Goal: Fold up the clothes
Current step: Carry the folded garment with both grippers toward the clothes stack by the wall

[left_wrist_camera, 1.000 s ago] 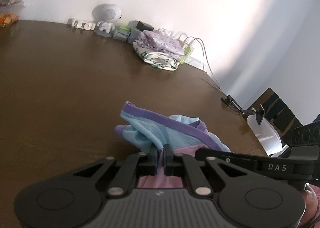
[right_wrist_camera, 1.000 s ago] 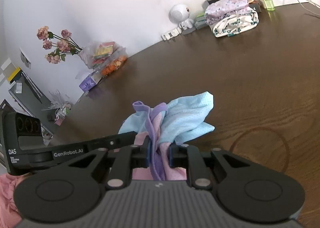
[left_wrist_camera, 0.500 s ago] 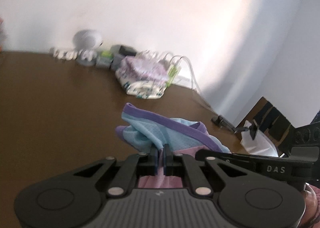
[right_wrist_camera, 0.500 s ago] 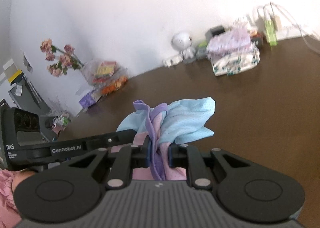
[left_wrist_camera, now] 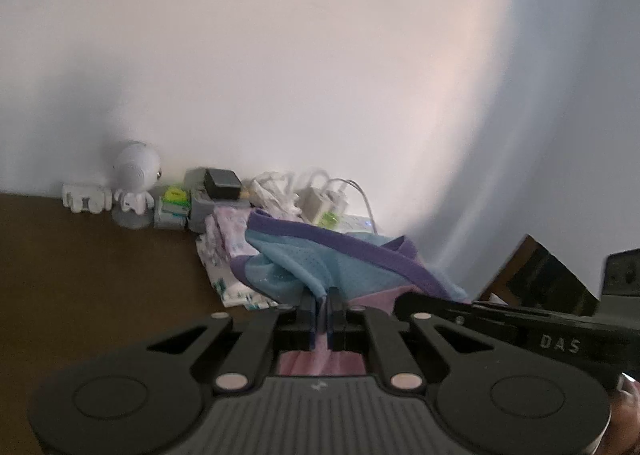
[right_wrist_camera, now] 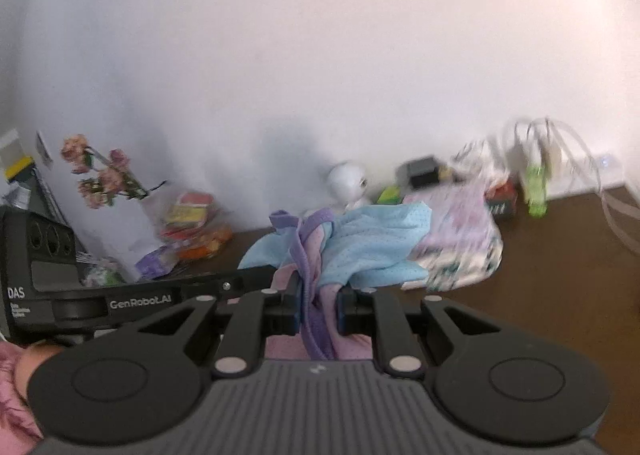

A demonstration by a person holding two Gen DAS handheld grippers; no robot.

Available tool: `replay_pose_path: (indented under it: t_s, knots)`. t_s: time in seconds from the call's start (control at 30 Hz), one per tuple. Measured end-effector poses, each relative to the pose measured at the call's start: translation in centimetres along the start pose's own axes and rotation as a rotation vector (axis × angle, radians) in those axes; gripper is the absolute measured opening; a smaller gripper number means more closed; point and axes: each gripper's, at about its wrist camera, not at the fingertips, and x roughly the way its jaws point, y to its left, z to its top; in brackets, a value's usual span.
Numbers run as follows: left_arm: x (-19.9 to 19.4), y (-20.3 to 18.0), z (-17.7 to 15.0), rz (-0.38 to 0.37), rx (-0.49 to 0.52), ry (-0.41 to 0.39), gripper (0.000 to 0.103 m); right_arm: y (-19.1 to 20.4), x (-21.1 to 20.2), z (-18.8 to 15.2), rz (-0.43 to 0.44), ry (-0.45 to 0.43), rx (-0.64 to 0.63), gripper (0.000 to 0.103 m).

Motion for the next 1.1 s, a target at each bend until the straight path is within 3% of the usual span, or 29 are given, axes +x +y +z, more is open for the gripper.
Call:
replay_pose_path:
  t_s: [0.3,0.5,0.8,1.1]
  knots:
    - [8.0,0.6,6.5,0.03,-0.002,-0.005,0.003,-3.6,7.0,6.9,-0.045,0.003,0.018,0.015]
    - [14.3,3.1,8.0,0.046,-0.027,0.021,0.003,-7.6,13.1,9.4,-0.068,0.037,0.04,0.015]
    - [22.4,8.5,6.4,0.05,-0.084,0.092,0.003,-13.9,20.5,7.6,-0.069,0.109,0.088,0.015]
    - [24.4,11.7,5.0,0.012,-0.125,0.089,0.004,-17.9,22.6,5.8,-0.072,0.12,0.141,0.015]
